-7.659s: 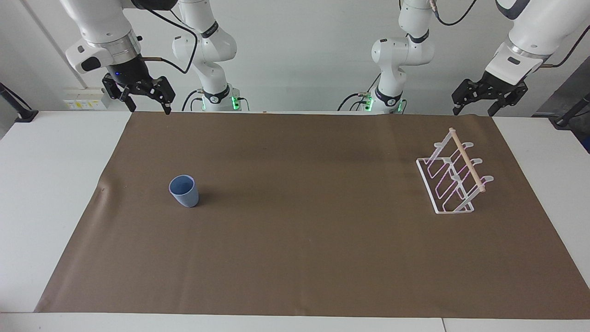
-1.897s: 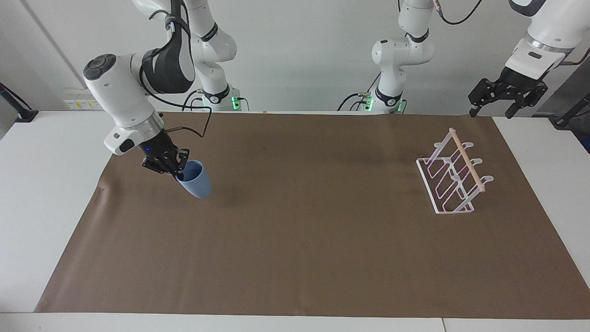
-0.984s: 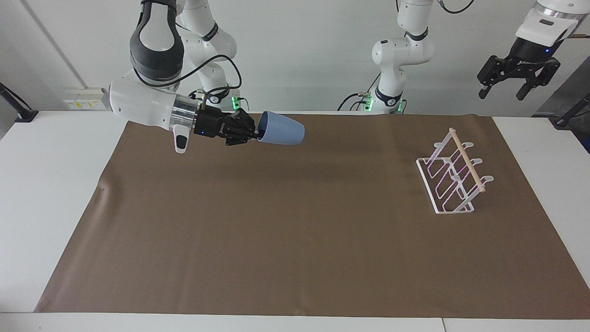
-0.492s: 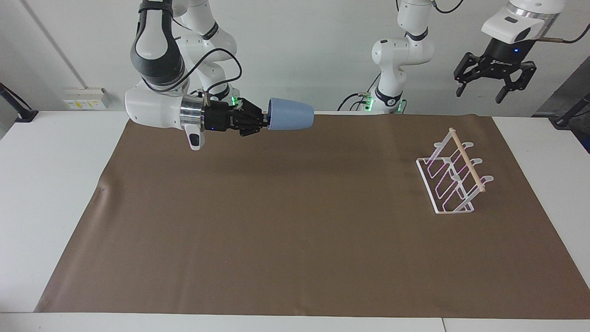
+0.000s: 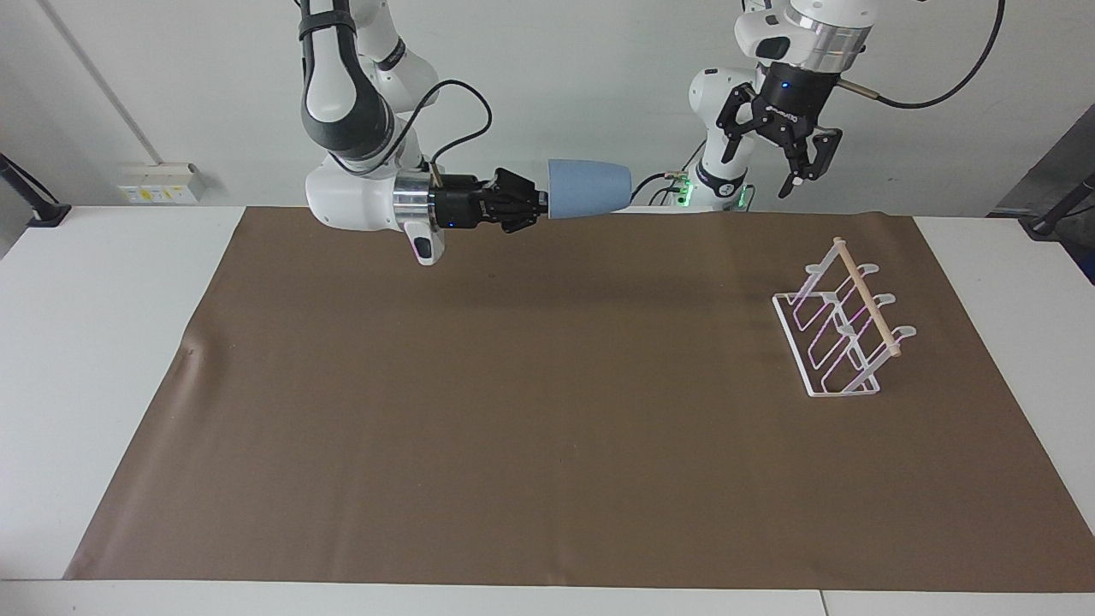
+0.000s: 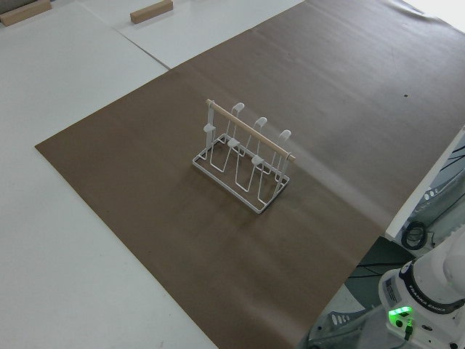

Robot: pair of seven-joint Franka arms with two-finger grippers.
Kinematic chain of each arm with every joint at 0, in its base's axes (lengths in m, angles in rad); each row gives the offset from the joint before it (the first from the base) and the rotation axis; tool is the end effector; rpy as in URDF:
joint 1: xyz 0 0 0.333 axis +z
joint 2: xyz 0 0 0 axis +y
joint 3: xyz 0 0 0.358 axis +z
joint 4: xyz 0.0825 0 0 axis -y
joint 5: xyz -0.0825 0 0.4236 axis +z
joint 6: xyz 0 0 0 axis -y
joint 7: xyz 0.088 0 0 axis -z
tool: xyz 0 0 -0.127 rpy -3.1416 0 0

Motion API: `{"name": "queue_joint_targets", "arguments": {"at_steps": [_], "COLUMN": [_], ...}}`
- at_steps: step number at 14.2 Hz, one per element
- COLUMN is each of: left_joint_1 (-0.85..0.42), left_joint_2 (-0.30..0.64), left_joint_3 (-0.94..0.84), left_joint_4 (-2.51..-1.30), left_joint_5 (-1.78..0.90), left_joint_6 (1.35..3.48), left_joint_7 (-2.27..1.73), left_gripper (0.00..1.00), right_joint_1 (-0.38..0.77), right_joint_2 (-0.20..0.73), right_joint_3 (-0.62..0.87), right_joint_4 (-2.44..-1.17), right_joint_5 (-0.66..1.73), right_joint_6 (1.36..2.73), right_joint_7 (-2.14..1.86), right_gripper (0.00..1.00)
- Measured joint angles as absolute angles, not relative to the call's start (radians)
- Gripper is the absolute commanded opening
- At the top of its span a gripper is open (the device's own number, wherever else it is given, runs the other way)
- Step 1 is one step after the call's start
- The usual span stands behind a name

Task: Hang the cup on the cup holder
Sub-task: 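Lift the blue cup with the right gripper toward the table center, then hold the cup with the right gripper while the left gripper grasps its base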

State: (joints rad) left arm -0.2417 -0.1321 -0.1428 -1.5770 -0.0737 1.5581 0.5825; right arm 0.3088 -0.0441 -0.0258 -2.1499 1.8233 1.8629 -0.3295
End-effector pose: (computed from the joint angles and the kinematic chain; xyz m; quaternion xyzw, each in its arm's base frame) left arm 0.5009 -0.2199 0.7169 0.8825 -0.4661 0.0583 0.0217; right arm 0.5399 0.2539 0.5085 -0.6750 0.1197 0.0575 0.7257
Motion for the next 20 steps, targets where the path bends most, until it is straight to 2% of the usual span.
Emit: {"name": "queue_joint_targets", "arguments": {"at_steps": [8,15,20], "left_joint_1": [-0.399,-0.416,-0.416], "left_joint_2": [-0.105,-0.093,-0.028], "left_joint_3": [-0.143,-0.162,-0.162], "left_joint_4": [-1.574,-1.546,-1.466], "left_joint_5": [-0.057,-0.057,-0.058], "left_joint_6": [1.577,1.576,1.573], "left_joint_7": [0.741,0.776,0.776], "left_gripper": [1.0,1.0,1.0], "right_joint_1": [0.335,0.336,0.361], "right_joint_2": [-0.047,-0.048,-0.05], "right_joint_3": [-0.028,-0.028,-0.027], "right_joint_4": [-2.155,-2.158,-2.162], "right_joint_5": [1.845,1.845,1.845], "right_joint_6": [1.894,1.905,1.94], "right_joint_7": [-0.345,-0.36,-0.363], "right_gripper": [0.0,0.0,0.0]}}
